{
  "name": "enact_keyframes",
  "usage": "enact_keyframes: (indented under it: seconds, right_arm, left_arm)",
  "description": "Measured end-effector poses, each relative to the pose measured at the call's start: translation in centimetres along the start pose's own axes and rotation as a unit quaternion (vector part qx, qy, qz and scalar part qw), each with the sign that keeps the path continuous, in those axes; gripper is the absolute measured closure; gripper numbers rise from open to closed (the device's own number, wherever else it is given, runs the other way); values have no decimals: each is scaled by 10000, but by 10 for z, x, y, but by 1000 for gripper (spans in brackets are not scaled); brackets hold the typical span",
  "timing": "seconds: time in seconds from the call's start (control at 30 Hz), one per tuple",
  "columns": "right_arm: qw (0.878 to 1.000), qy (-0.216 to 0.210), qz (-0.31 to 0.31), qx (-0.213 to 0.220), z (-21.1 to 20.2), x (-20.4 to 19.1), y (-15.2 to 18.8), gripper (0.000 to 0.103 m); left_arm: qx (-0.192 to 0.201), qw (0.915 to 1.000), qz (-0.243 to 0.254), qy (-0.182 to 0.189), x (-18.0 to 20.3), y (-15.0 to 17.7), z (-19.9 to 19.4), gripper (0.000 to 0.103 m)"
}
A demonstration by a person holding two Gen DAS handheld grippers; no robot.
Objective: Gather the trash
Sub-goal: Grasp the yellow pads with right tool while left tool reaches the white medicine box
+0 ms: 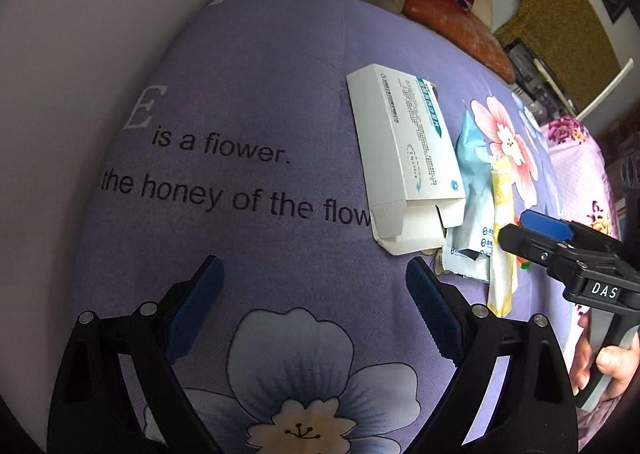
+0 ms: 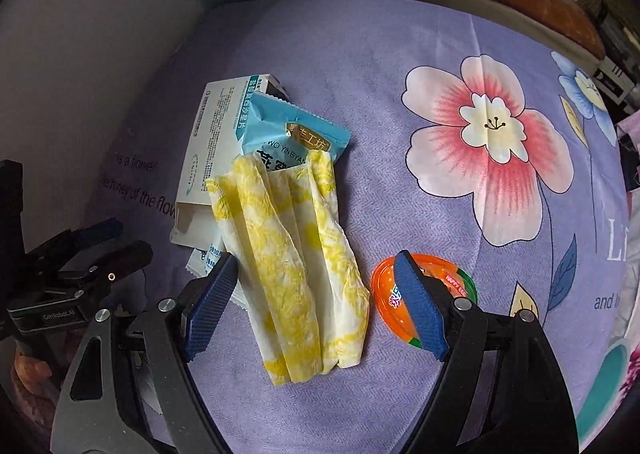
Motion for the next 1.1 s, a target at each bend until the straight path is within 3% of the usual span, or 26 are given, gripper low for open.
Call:
enact_keyframes:
  seconds: [0.1, 0.23, 0.3, 0.43, 0.6, 0.7, 0.8, 1.0, 1.1]
  right_arm:
    - [9999, -38, 65, -73, 10, 2, -6, 29]
    - [9998, -52, 128, -159, 14, 3, -5, 71]
    - [9999, 6, 130, -111, 12, 3, -3, 76]
    - [10000, 34, 74, -3, 3, -1, 8, 94]
    - [9996, -251, 106, 71, -11, -4, 18, 96]
    - [9980, -401, 352, 344, -32, 11, 22, 96]
    - [9969, -366, 538, 441, -44, 25, 25, 96]
    - [9952, -406, 774, 449, -49, 39, 32, 96]
    - [9942, -475, 842, 469, -46, 46, 31, 96]
  left_arm:
    - [-3, 10000, 12, -23, -5, -1, -1, 9]
    - [-3, 10000, 37, -18, -4, -4, -1, 8]
    - [-8, 10000, 50, -6, -1, -6, 1, 8]
    - [-28, 9999, 126, -47, 10, -11, 4, 8]
    - [-23, 9996, 266, -31, 33, -21, 9, 8]
    - [51, 9991, 417, 33, 48, -22, 6, 8]
    - [194, 9983, 543, -126, 57, -29, 4, 8]
    - [229, 9991, 234, -263, 52, -60, 12, 11]
    - [201, 9989, 326, -256, 64, -70, 17, 11]
Point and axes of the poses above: each gripper's, at about its wrist camera, not at the fingertips, and z roughly the way its jaws point, x to its right, y to its underside, the point moved 8 cm from there along z, roughly the way its jaws point, and after that the axes turned 10 degrees about -x, right-handed, at the moved point
